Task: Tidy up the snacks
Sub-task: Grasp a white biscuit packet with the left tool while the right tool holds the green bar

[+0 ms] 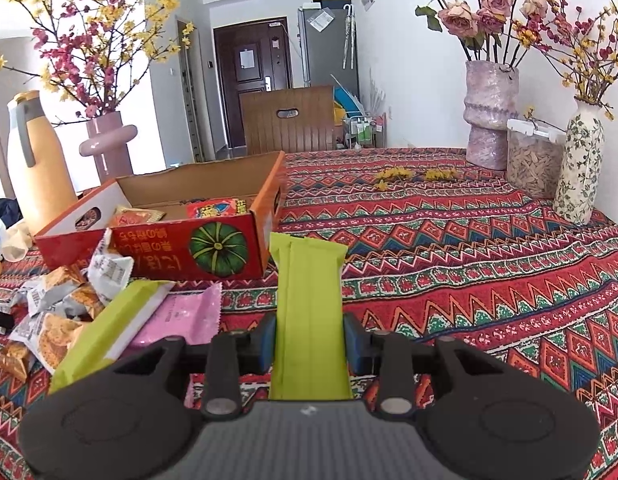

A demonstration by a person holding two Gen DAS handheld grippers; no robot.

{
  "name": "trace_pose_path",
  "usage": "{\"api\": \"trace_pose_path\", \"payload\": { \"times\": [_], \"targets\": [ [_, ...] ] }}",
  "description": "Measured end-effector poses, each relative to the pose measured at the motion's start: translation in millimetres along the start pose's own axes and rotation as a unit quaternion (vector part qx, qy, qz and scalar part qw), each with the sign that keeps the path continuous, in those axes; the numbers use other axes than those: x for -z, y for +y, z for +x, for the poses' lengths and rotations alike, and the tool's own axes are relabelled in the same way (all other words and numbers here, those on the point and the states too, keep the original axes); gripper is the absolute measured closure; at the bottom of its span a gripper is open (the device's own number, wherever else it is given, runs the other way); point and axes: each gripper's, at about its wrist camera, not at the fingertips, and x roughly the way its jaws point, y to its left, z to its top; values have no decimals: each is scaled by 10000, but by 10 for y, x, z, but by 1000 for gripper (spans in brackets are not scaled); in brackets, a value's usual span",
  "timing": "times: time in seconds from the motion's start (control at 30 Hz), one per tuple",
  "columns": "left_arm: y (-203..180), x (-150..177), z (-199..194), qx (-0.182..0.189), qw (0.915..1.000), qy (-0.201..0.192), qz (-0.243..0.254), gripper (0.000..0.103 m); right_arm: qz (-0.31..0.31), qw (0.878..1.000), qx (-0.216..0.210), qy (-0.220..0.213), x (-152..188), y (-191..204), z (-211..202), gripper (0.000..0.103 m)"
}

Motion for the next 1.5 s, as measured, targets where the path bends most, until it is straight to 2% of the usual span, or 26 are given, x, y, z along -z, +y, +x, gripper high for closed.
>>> {"api": "trace_pose_path", "payload": {
  "times": [0.3, 0.4, 0.57, 0.6, 0.67, 0.7, 0.73, 0.87, 0.93, 0.97, 1.27, 1.37, 1.5],
  "targets": [
    [33, 149, -190, 46, 9998, -145, 152, 38, -73, 9998, -131, -128, 10, 72, -164, 69],
    [32, 171, -297, 123, 9993, -241, 256, 58, -110, 9996, -186, -201, 10, 102, -232, 69],
    [3, 193, -355, 176, 9990, -280, 285, 57, -172, 9991, -321, -229, 20, 165, -308, 69],
    [-1, 195, -356, 208, 9990, -278, 274, 56, -186, 9990, -343, -225, 24, 180, -311, 69],
    [-8, 191, -372, 290, 9989, -298, 217, 46, -213, 9988, -385, -227, 28, 204, -321, 69],
    [-15, 194, -391, 347, 9987, -341, 169, 36, -214, 9987, -398, -233, 30, 209, -328, 69],
    [-25, 194, -412, 400, 9983, -391, 131, 31, -211, 9987, -405, -235, 31, 211, -332, 69],
    [-92, 117, -429, 564, 9973, -479, 25, 16, -205, 9987, -419, -193, 44, 210, -324, 69],
    [-138, 69, -398, 532, 9976, -436, -18, 1, -193, 9988, -420, -174, 49, 204, -310, 69],
    [-160, 55, -383, 504, 9978, -437, -14, 1, -190, 9988, -421, -168, 49, 200, -302, 69],
    [-244, 27, -95, 179, 9998, -39, -58, 2, -135, 9988, -460, -66, 56, 155, -170, 69],
    [-226, 39, -53, 168, 9998, 58, -101, 9, -125, 9988, -477, -38, 62, 150, -132, 69],
    [-198, 46, -59, 226, 9996, 69, -166, 28, -134, 9987, -494, -7, 65, 153, -94, 69]
  ]
}}
